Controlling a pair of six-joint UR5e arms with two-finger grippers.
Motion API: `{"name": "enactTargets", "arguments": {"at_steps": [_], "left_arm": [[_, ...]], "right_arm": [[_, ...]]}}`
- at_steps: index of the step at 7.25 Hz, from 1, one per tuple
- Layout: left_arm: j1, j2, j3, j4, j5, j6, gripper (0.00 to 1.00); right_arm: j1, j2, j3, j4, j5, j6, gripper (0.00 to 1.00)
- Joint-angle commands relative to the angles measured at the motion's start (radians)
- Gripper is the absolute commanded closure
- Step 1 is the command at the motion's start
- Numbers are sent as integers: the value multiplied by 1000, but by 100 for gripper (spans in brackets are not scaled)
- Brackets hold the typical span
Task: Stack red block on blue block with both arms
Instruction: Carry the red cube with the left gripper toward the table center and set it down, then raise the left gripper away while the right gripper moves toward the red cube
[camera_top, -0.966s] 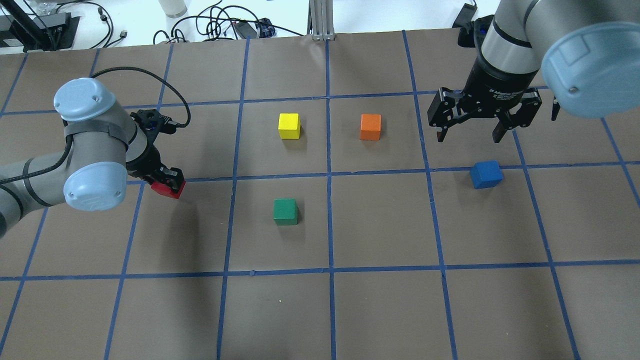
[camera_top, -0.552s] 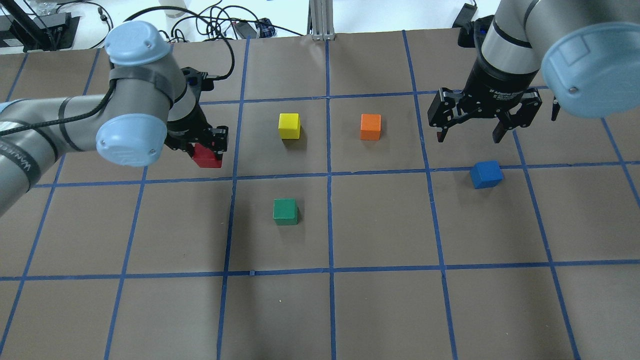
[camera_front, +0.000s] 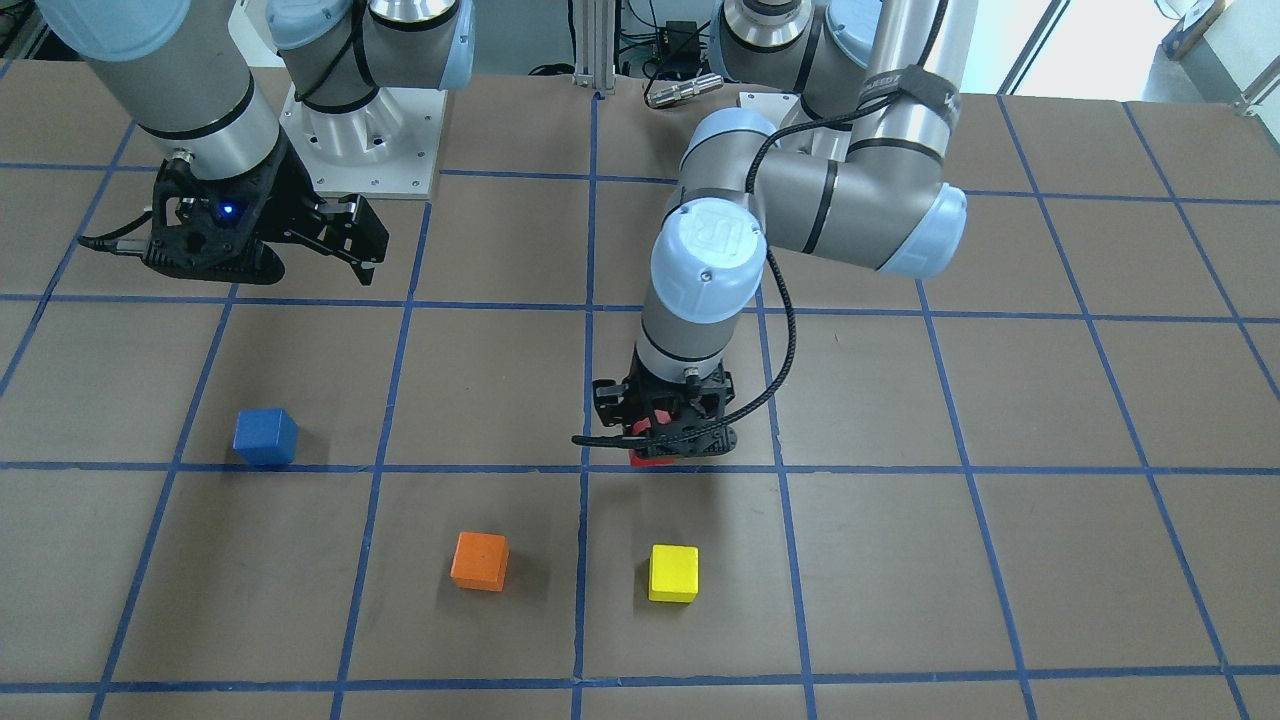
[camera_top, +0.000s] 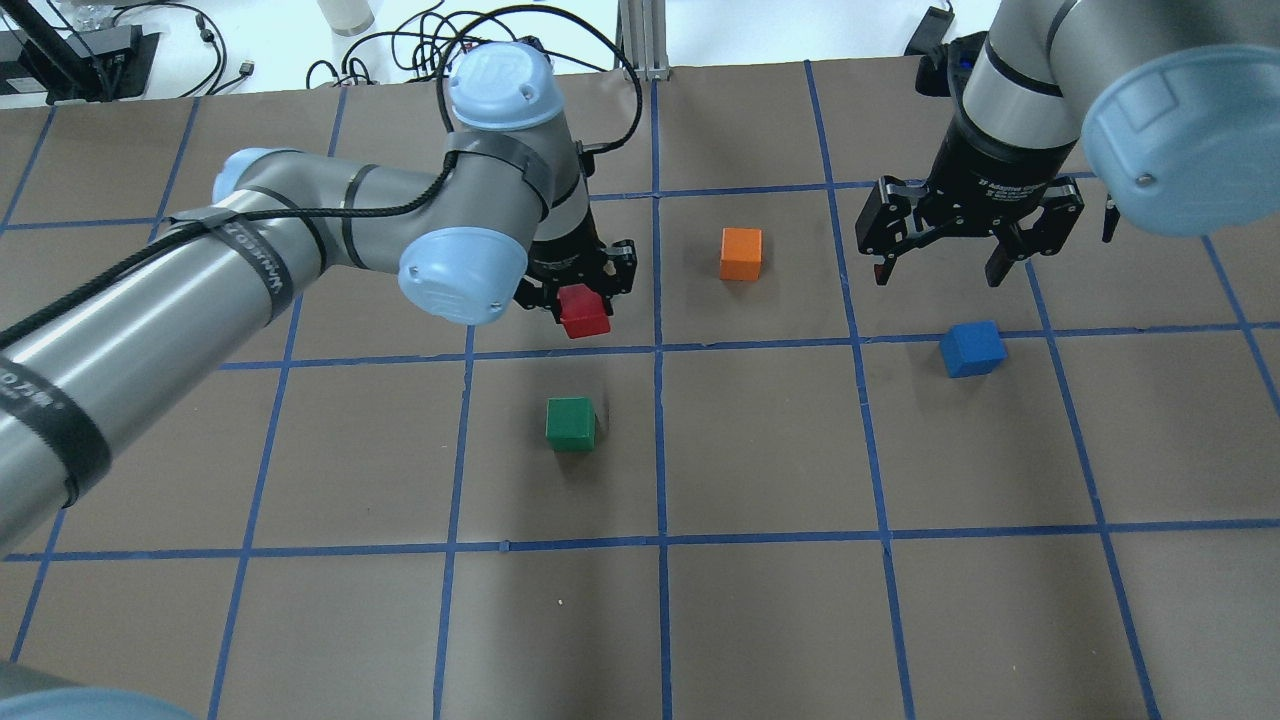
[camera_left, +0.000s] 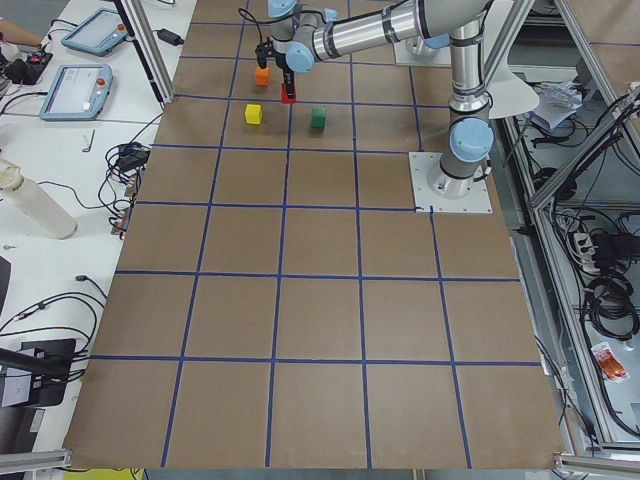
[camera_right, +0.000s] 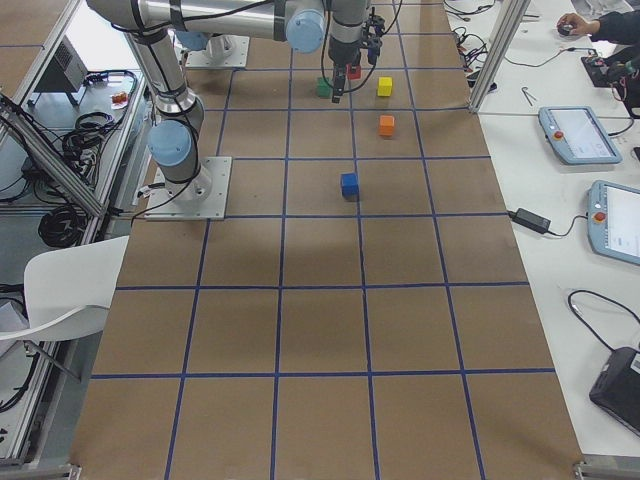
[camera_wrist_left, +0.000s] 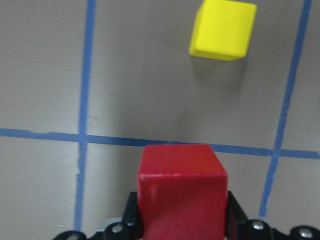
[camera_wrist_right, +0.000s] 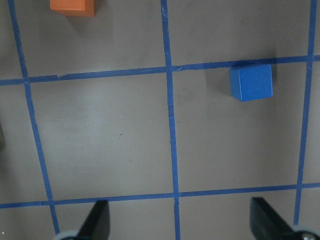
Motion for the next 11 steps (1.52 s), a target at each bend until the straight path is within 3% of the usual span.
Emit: {"name": "enactTargets", "arguments": {"at_steps": [1,2,3,4,7,9,11], "left_arm": [[-56,-75,5,96,-15,-15,100],[-62,-88,3,99,-15,-19,100],[-66,-101,2,101,-15,-23,89],[-68,-101,-5,102,-16,-27,1],[-28,-25,8,87,-36,29,0],[140,102,24,-93,-41,272,0],[335,222,110,-370,-33,433,0]], "right_arm": [[0,0,2,0,0,0,0],[0,2,2,3,-3,0,0],[0,0,2,3,-1,0,0],[0,0,2,3,-1,1,0],[2,17,-5,-36,13,5,0],[2,22,-6,-77,14,3,0],[30,73,-11,-107,17,0,0]]}}
